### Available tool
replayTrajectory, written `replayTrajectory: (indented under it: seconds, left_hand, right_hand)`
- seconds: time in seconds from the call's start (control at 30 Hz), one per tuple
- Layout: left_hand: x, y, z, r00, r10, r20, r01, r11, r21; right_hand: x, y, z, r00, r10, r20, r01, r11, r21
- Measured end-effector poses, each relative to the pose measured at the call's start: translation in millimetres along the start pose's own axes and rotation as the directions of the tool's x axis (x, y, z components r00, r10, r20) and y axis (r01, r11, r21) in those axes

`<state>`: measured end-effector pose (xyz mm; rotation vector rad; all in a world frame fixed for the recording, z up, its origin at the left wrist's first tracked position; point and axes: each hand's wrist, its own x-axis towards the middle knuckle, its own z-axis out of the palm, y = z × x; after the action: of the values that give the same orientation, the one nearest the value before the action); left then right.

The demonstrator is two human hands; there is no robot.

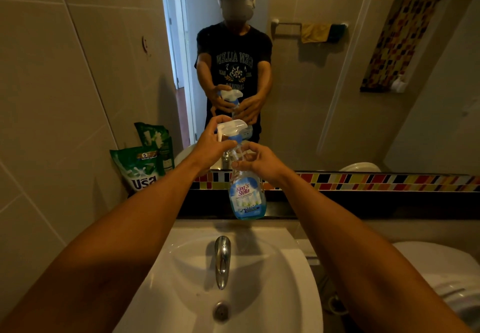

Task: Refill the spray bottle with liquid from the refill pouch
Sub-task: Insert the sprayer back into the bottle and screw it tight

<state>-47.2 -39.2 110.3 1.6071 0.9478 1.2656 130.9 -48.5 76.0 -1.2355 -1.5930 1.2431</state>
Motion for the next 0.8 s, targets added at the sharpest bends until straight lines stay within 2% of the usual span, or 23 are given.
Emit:
replayTrajectory:
  seconds: [0.13, 0.3, 0.47, 0.63, 0.8]
  left_hand:
    - [-0.6, -5.1, 1.5, 0.999, 0.039, -0.026, -0.039, 0.999, -0.023]
    - [4.1, -7.5, -1.8, 0.999, -0.017, -0.044, 0.016, 1.000, -0.020]
    - [4.8, -11.0, 1.0, 0.999, 0.015, -0.049, -0.017, 0.999, -0.050]
    - [8.8, -10.4, -1.3, 0.998, -0.045, -0.043, 0.044, 0.999, -0.026]
    - [7.1, -11.3, -1.0, 0.999, -0.010, -0.033, 0.008, 0.998, -0.057]
  right_hand:
    - [0.7, 0.5, 1.3, 1.000, -0.013, 0.013, 0.013, 1.000, -0.006]
    - [1.6, 3.8, -0.1, 1.000, -0.007, 0.005, 0.007, 1.000, 0.000]
    - [2.0, 3.1, 0.6, 1.000, -0.020, 0.016, 0.020, 0.999, -0.026]
    - [5.2, 7.2, -0.8, 1.000, -0.017, -0.002, 0.017, 1.000, -0.019]
    - [6.2, 6.2, 1.2, 1.000, -0.031, 0.004, 0.031, 0.999, -0.026]
